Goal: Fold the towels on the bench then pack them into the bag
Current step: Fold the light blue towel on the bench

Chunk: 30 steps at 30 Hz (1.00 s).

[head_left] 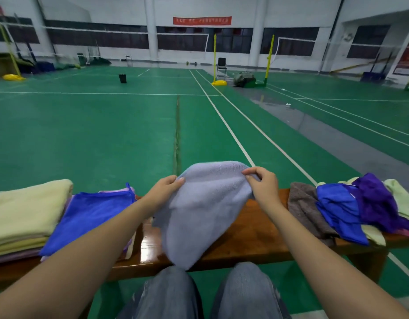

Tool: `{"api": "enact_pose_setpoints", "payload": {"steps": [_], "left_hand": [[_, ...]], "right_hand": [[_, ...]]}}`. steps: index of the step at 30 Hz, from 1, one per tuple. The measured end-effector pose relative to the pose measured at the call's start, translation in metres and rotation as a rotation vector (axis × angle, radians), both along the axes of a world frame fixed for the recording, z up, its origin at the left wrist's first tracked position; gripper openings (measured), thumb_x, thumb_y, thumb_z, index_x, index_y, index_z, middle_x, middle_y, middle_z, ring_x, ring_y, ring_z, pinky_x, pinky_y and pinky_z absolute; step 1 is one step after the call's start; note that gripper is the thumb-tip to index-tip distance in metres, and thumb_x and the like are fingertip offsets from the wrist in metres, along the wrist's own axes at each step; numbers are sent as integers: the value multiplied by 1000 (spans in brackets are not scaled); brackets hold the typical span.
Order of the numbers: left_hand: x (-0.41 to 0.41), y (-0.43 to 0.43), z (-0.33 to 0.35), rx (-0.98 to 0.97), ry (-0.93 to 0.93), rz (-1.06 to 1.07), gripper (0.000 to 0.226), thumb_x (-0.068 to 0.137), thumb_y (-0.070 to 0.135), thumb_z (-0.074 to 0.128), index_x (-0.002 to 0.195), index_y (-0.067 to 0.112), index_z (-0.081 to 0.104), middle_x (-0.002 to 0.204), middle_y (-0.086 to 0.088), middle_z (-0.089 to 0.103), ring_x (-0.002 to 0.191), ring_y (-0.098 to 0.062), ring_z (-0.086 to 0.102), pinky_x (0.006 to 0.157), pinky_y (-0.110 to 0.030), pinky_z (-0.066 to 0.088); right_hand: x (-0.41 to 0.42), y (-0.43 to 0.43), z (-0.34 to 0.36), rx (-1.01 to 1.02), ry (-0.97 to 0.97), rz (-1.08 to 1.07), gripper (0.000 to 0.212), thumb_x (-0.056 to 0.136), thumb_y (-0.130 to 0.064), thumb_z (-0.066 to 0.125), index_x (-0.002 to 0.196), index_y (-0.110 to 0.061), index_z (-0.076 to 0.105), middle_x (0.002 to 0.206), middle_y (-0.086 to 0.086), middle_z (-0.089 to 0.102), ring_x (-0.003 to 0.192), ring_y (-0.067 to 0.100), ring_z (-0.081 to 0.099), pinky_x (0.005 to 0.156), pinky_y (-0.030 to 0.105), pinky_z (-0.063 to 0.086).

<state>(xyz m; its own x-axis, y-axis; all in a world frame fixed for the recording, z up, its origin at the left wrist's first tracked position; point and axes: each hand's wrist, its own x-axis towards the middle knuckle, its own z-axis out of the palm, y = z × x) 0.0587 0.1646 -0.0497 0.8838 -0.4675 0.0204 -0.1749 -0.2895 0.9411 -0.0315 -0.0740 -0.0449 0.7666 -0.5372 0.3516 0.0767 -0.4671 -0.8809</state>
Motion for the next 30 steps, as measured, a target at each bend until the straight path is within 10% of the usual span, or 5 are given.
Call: {"api": "enact_pose_setpoints", "payload": {"steps": [13, 19, 22, 24, 30], "left_hand": [[-9, 22, 7, 233, -95, -118, 12, 84, 27, 69, 76, 20, 65, 56, 5, 58, 50, -2, 48, 51, -10, 37], [-25, 20, -35, 305, -17, -258, 18, 87, 34, 64, 88, 16, 64, 78, 2, 60, 73, -9, 54, 73, -26, 46], [-38, 15, -54, 423, 29, -318, 8, 91, 36, 58, 86, 33, 53, 81, 12, 49, 78, -5, 46, 71, -11, 40], [-45, 12, -63, 484, 24, -350, 7, 94, 34, 54, 90, 35, 48, 81, 17, 43, 74, 3, 42, 64, -4, 35], [-50, 10, -81, 484, 36, -442, 27, 91, 38, 59, 90, 12, 55, 73, 9, 43, 58, 1, 39, 59, -12, 36]], "right_hand": [[-20, -1, -25, 207, 269, 151, 43, 82, 11, 59, 123, 3, 47, 70, 4, 50, 60, 9, 52, 58, 14, 43], [-30, 15, -61, 124, 712, 279, 65, 82, -48, 65, 134, -15, 44, 129, 2, 45, 118, 19, 45, 89, 28, 39], [-28, 19, -80, 133, 765, 256, 41, 83, -54, 61, 99, -16, 59, 98, 1, 53, 95, 16, 55, 79, 24, 37], [-27, 24, -89, 164, 750, 228, 45, 82, -54, 62, 62, -21, 39, 64, -3, 35, 59, 11, 38, 58, 22, 29], [-30, 31, -100, 78, 739, 274, 55, 78, -26, 74, 51, -21, 27, 47, -8, 23, 47, 9, 22, 45, 20, 18]]}}
